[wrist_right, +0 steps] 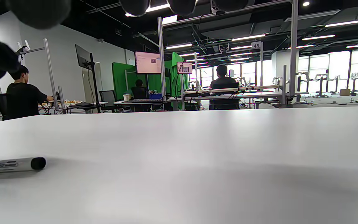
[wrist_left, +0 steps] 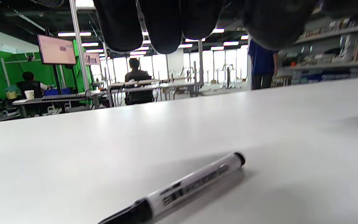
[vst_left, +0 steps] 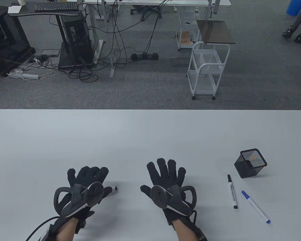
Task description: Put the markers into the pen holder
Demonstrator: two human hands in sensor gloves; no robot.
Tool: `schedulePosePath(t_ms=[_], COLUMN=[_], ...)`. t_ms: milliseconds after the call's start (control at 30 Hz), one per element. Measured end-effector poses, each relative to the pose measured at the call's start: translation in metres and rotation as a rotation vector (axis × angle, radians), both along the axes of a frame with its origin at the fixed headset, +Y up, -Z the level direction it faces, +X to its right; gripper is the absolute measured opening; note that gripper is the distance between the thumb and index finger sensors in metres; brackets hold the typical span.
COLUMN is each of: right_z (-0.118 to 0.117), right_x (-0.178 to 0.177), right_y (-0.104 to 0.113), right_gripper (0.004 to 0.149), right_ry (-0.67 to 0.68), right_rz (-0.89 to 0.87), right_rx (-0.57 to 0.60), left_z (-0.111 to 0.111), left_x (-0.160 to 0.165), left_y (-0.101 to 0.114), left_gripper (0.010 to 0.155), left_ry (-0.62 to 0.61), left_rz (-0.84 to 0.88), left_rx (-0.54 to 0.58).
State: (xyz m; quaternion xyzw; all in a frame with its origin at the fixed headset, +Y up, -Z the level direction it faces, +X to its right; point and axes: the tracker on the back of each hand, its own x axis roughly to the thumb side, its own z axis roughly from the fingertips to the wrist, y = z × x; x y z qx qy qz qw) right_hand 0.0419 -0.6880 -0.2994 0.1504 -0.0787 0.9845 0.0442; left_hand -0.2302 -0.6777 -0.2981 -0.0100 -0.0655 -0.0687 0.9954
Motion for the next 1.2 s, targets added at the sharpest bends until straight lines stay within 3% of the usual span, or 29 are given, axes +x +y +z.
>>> schedulePosePath(t_ms=[300, 467, 1100, 1200], right_z=[-0.001, -0.001, -0.002, -0.002], right_x=[0.003, 0.003, 0.003, 0.003], right_y=[0.0, 0.0, -0.001, 0.0], right_gripper=[0.082, 0.082, 0.083, 0.082], right_ry=[-0.007, -0.006, 0.001, 0.002], right_rz=[-0.007, -0.004, -0.019, -0.025], right_rx=[0.001, -0.006, -0.009, -0.005], left_z=[-0.018, -0.024, -0.03, -0.029], left_x=[-0.006, -0.008, -0.013, -0.014], left_y=[-0.039, -0.058, -0.07, -0.066], left_gripper=[0.069, 0.066, 0.047, 0.046], left_ry=[0.057, 0.091, 0.099, 0.082], left_rz=[-0.206, -0.276, -0.218, -0.166], left_rx=[-0.21, -0.248, -0.191, -0.132])
